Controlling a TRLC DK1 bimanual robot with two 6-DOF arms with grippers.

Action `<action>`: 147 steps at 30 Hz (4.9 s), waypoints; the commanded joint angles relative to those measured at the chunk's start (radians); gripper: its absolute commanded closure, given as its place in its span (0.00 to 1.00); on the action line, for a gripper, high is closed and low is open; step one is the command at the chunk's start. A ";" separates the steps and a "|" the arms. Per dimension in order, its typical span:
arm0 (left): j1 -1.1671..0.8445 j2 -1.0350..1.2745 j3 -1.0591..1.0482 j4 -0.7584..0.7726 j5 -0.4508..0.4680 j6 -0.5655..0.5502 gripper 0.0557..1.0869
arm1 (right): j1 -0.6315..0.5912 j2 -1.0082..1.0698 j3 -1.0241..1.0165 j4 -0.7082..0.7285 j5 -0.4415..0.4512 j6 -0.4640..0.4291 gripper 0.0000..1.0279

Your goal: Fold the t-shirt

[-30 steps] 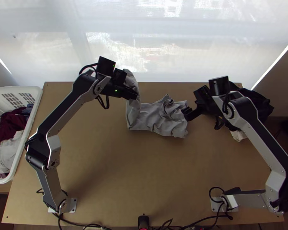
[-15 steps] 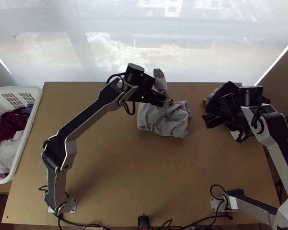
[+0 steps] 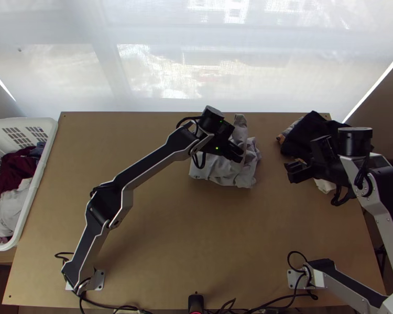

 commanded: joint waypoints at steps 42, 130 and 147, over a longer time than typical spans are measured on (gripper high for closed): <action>0.031 0.126 0.051 -0.068 0.004 0.088 0.05 | -0.007 -0.104 -0.065 -0.036 0.009 -0.010 0.05; 0.250 0.092 -0.076 -0.333 -0.046 0.226 0.05 | 0.135 0.271 -0.126 0.416 -0.034 -0.036 0.05; 0.235 0.088 -0.076 -0.344 -0.074 0.238 0.05 | 0.202 0.680 -0.059 0.563 -0.037 0.068 0.05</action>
